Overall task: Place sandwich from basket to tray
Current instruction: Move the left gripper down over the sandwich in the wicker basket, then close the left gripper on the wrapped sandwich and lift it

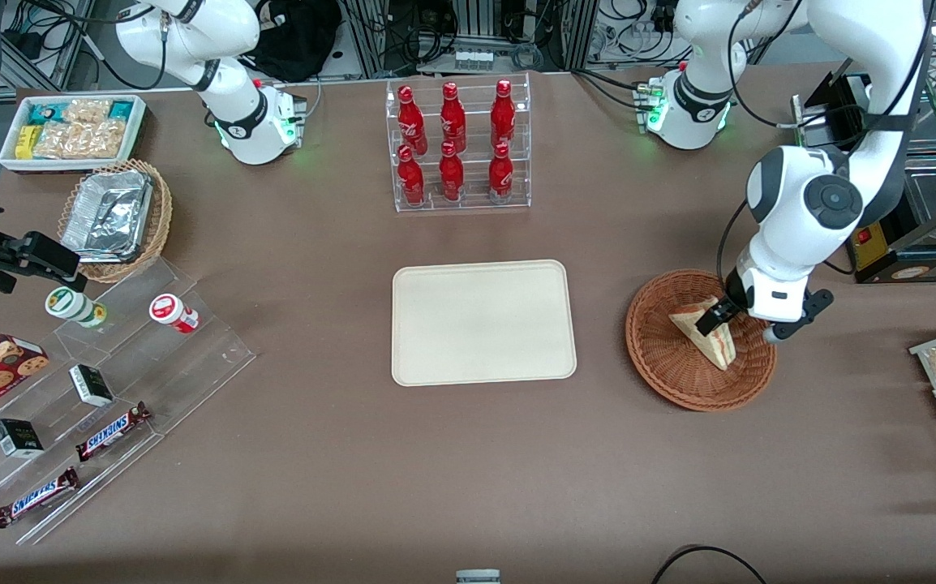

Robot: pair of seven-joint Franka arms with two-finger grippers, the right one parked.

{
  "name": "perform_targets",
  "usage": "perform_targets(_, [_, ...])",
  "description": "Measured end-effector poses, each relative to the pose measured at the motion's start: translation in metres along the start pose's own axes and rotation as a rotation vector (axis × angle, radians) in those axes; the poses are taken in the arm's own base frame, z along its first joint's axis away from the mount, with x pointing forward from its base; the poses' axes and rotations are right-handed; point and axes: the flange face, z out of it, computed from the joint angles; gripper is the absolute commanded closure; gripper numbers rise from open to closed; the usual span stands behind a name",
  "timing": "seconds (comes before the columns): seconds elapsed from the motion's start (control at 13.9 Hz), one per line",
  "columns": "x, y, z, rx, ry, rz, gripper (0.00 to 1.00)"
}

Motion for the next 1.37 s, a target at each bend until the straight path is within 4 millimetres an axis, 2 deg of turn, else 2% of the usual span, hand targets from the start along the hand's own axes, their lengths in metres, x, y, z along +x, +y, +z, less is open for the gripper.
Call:
perform_targets(0.29, [-0.006, -0.004, 0.031, 0.031, -0.054, -0.002, 0.00])
perform_targets(0.36, [-0.007, -0.005, 0.037, 0.037, -0.065, -0.003, 0.20])
perform_targets(0.43, [-0.008, -0.006, 0.043, 0.042, -0.075, -0.004, 0.56])
perform_targets(0.5, [-0.009, -0.007, 0.048, 0.047, -0.083, -0.006, 0.78])
perform_targets(0.58, [-0.009, -0.007, 0.051, 0.049, -0.089, -0.008, 0.85])
perform_targets(0.79, [-0.008, -0.008, 0.052, 0.050, -0.090, -0.011, 0.93])
perform_targets(1.08, [-0.003, -0.005, 0.045, 0.046, -0.083, -0.013, 0.94])
perform_targets(1.22, [0.009, 0.002, 0.022, 0.075, -0.103, -0.015, 0.94])
perform_targets(1.37, [0.027, 0.016, -0.023, 0.105, -0.120, -0.017, 0.93])
